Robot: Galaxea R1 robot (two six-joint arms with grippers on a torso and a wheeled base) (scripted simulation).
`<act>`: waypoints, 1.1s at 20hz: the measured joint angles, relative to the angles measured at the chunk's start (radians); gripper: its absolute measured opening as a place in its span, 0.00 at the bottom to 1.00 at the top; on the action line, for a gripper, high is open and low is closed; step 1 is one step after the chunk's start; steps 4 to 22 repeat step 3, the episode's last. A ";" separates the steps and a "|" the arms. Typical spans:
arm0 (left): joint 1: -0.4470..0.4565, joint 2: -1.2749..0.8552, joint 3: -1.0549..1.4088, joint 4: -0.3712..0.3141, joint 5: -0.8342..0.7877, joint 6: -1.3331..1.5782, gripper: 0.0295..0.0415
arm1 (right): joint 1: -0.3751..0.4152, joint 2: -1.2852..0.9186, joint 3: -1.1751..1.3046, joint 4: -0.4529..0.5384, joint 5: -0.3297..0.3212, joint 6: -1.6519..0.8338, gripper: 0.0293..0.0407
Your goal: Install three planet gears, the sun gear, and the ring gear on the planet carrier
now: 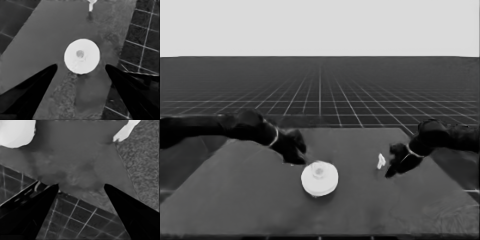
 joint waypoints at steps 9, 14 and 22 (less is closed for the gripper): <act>-0.105 -0.530 0.398 0.047 -0.240 0.590 0.77 | 0.026 0.277 -0.582 0.026 -0.135 0.017 0.81; -0.105 -0.530 0.398 0.047 -0.240 0.590 0.77 | 0.026 0.277 -0.582 0.026 -0.135 0.017 0.81; -0.105 -0.530 0.398 0.047 -0.240 0.590 0.77 | 0.026 0.277 -0.582 0.026 -0.135 0.017 0.81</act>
